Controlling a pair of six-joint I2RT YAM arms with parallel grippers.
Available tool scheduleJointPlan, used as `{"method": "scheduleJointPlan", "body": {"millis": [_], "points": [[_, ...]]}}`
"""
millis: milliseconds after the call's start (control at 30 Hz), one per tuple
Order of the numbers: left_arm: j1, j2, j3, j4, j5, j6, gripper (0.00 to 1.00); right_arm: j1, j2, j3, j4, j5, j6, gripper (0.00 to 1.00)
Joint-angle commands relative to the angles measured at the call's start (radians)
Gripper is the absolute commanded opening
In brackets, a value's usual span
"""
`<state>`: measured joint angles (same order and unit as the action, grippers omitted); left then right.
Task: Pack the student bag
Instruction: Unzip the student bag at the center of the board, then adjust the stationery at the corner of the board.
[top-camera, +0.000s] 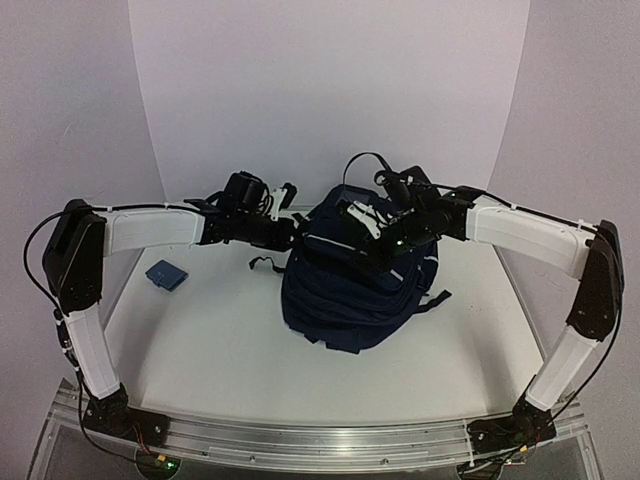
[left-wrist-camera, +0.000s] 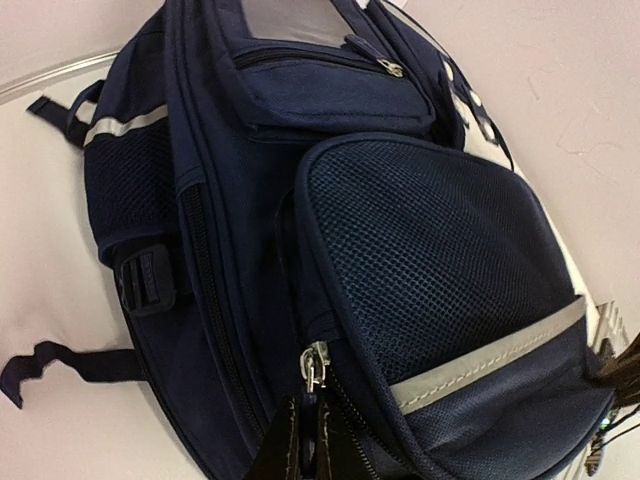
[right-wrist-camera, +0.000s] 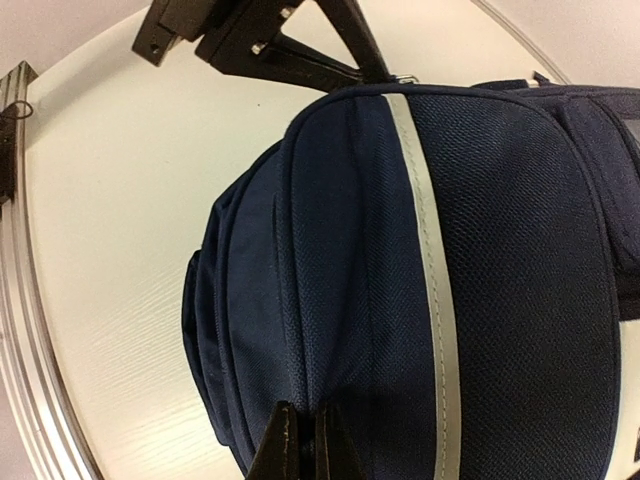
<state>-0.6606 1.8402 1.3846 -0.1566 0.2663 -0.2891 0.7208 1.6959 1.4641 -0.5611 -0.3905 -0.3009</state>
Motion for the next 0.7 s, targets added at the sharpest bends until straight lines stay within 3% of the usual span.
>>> {"method": "scheduleJointPlan", "body": {"millis": [0,133,267,400,667], "points": [[0.147,0.055,0.075,0.011,0.021,-0.052,0.03,0.025,0.032,0.07,-0.102,-0.187,0.069,0.0],[0.209,0.027,0.03,0.025,0.085,-0.076,0.43,0.025,0.075,0.102,-0.101,-0.183,0.106,0.0],[0.254,-0.022,-0.009,-0.002,-0.005,-0.081,0.66,0.023,0.108,0.118,-0.101,-0.161,0.126,0.0],[0.379,-0.021,-0.006,-0.04,-0.017,-0.12,0.9,0.023,0.124,0.119,-0.1,-0.161,0.13,0.0],[0.578,0.123,0.133,-0.094,-0.038,-0.115,1.0,0.023,0.119,0.116,-0.101,-0.16,0.134,0.07]]}}
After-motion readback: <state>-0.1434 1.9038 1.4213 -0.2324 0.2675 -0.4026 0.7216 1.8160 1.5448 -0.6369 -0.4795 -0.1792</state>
